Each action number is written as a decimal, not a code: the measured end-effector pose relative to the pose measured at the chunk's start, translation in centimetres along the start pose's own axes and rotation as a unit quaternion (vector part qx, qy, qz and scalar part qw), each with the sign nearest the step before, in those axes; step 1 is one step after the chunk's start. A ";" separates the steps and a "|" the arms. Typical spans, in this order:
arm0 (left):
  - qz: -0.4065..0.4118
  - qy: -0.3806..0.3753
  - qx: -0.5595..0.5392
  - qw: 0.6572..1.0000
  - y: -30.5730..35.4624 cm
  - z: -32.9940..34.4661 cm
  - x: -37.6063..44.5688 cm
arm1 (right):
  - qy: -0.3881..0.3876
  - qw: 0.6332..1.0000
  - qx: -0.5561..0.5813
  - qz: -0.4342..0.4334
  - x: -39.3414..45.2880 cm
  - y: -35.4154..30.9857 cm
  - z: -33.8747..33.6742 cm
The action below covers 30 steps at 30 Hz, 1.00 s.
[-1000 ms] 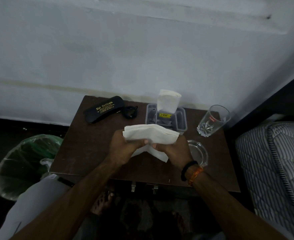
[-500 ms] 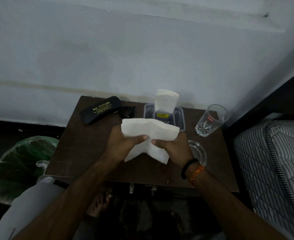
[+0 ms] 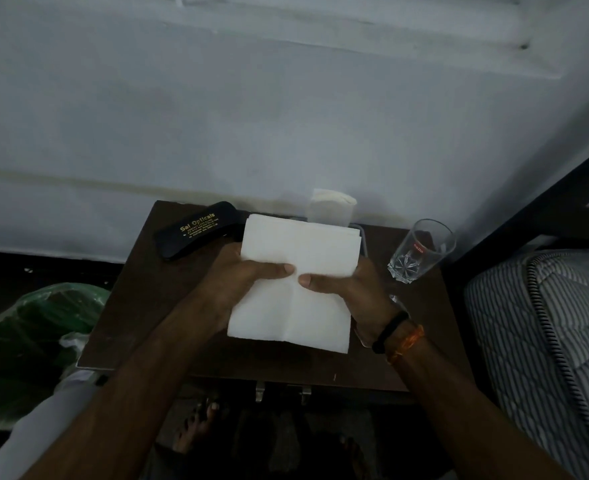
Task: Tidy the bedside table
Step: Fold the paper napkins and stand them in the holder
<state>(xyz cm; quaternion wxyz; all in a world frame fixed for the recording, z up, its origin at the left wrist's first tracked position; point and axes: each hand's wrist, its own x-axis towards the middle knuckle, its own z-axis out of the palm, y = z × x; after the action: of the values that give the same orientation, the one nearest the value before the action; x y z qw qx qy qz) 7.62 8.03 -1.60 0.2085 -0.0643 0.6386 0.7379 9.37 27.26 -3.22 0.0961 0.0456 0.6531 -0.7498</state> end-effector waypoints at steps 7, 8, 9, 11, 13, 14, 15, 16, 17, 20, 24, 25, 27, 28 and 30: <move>-0.035 -0.026 -0.034 0.998 0.4 0.2 0.0 | -0.032 0.998 0.040 0.048 0.1 -0.3 -0.4; -0.041 -0.036 -0.040 0.998 0.5 0.2 -0.1 | -0.032 0.997 0.049 0.053 0.1 -0.3 -0.4; -0.047 -0.044 -0.045 0.997 0.5 0.2 -0.1 | -0.032 0.996 0.058 0.056 0.1 -0.4 -0.4; -0.061 -0.054 -0.056 0.995 0.6 0.1 0.0 | -0.036 0.995 0.072 0.060 0.2 -0.5 -0.4; -0.072 -0.064 -0.068 0.993 0.8 0.0 -0.1 | -0.038 0.994 0.075 0.065 0.2 -0.7 -0.3; -0.075 -0.069 -0.074 0.992 0.8 0.0 -0.1 | -0.031 0.995 0.071 0.067 0.2 -0.8 -0.3; -0.076 -0.071 -0.078 0.992 0.8 0.0 -0.1 | -0.022 0.995 0.067 0.069 0.2 -0.8 -0.3; -0.077 -0.069 -0.078 0.992 0.9 0.1 -0.2 | -0.015 0.996 0.062 0.069 0.1 -0.9 -0.3; -0.077 -0.064 -0.077 0.992 0.9 0.2 -0.2 | -0.012 0.996 0.061 0.069 0.1 -0.8 -0.2; -0.072 -0.055 -0.076 0.993 0.7 0.6 -0.1 | 0.005 0.995 0.062 0.081 0.2 -0.5 0.0; -0.043 -0.036 -0.058 0.997 0.3 1.6 -0.2 | 0.054 0.995 0.042 0.074 0.4 -0.1 0.7; -0.036 -0.025 -0.056 0.997 0.2 1.9 -0.2 | 0.067 0.994 0.041 0.070 0.4 0.0 1.0; -0.025 0.002 -0.038 0.999 0.0 2.5 -0.3 | 0.087 0.994 0.018 0.059 0.3 0.2 1.7; -0.020 0.015 -0.023 0.999 -0.1 2.8 -0.3 | 0.088 0.995 0.004 0.051 0.2 0.2 2.1; -0.011 0.033 0.004 0.999 -0.3 3.3 -0.4 | 0.078 0.996 -0.014 0.035 0.0 0.1 3.0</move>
<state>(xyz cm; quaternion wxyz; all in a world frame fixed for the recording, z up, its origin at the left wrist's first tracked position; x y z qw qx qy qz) 8.69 11.17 -1.11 0.1953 -0.0947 0.6473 0.7307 9.54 24.29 -2.94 0.0713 0.1253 0.6668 -0.7312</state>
